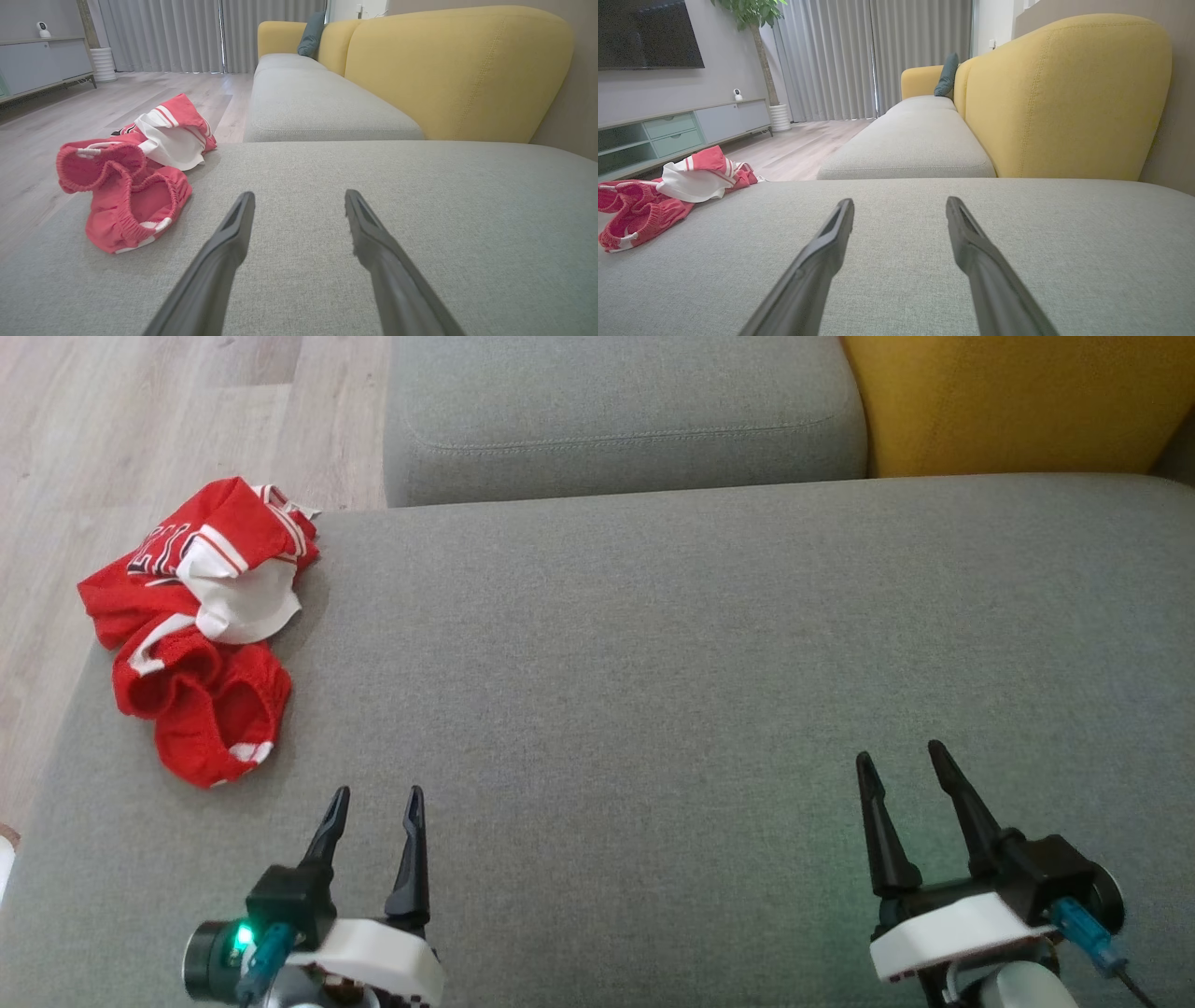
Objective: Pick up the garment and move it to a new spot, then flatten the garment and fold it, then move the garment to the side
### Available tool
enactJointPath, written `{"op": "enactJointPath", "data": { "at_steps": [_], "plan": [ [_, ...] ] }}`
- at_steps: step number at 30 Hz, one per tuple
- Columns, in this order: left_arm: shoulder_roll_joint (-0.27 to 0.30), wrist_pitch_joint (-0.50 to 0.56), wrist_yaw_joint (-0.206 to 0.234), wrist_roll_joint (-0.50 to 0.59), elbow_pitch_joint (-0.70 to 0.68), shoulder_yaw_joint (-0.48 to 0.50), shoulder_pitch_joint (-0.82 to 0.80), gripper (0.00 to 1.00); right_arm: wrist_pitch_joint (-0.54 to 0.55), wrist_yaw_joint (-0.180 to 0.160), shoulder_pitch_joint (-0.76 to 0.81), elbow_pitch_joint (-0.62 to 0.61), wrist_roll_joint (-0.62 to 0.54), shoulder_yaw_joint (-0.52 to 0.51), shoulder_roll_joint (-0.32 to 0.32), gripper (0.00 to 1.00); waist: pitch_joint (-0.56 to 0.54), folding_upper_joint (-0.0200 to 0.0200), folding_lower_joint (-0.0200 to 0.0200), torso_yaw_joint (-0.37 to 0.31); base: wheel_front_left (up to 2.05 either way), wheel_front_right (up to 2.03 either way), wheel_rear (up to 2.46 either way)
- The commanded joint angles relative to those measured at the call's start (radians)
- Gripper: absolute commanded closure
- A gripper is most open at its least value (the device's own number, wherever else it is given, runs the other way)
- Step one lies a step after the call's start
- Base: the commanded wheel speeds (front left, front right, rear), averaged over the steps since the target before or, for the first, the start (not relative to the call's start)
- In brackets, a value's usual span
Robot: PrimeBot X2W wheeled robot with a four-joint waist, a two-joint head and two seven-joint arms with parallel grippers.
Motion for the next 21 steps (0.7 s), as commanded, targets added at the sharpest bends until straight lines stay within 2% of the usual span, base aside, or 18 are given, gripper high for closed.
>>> {"op": "enactJointPath", "data": {
  "at_steps": [1, 21],
  "plan": [
    [0.007, -0.013, 0.008, -0.001, -0.027, 0.037, -0.033, 0.00, -0.011, 0.008, -0.034, -0.027, 0.005, 0.020, -0.009, 0.00, 0.000, 0.0000, 0.0000, 0.000, 0.00, 0.00, 0.00],
    [0.006, -0.013, 0.008, -0.009, -0.022, 0.045, -0.037, 0.00, -0.011, 0.008, -0.043, -0.024, 0.012, 0.007, -0.009, 0.00, 0.002, 0.0000, 0.0000, -0.001, 0.00, 0.00, 0.00]
  ]
}}
